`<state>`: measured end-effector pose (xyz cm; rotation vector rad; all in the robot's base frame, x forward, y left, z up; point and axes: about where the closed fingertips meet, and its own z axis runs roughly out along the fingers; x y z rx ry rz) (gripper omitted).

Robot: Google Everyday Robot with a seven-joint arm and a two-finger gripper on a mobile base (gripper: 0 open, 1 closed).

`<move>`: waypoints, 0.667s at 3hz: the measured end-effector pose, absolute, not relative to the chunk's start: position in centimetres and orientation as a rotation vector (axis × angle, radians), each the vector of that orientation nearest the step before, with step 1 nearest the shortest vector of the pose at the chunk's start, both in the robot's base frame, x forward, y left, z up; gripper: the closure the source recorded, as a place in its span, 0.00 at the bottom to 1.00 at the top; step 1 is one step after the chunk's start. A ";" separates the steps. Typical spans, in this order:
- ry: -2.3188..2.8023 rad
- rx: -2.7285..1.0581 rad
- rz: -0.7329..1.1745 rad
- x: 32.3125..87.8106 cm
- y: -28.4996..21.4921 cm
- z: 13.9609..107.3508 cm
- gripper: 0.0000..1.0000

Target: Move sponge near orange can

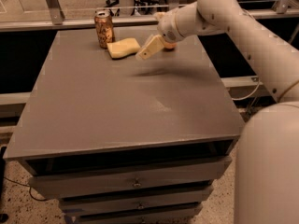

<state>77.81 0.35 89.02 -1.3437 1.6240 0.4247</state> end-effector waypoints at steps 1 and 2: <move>1.605 -1.209 0.439 74.1 -4.9 91.4 0.00; 1.548 -1.071 0.462 70.1 -7.9 93.8 0.00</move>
Offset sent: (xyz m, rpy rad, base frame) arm -0.1436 -0.2330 0.0735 0.3984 -0.1383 -0.3611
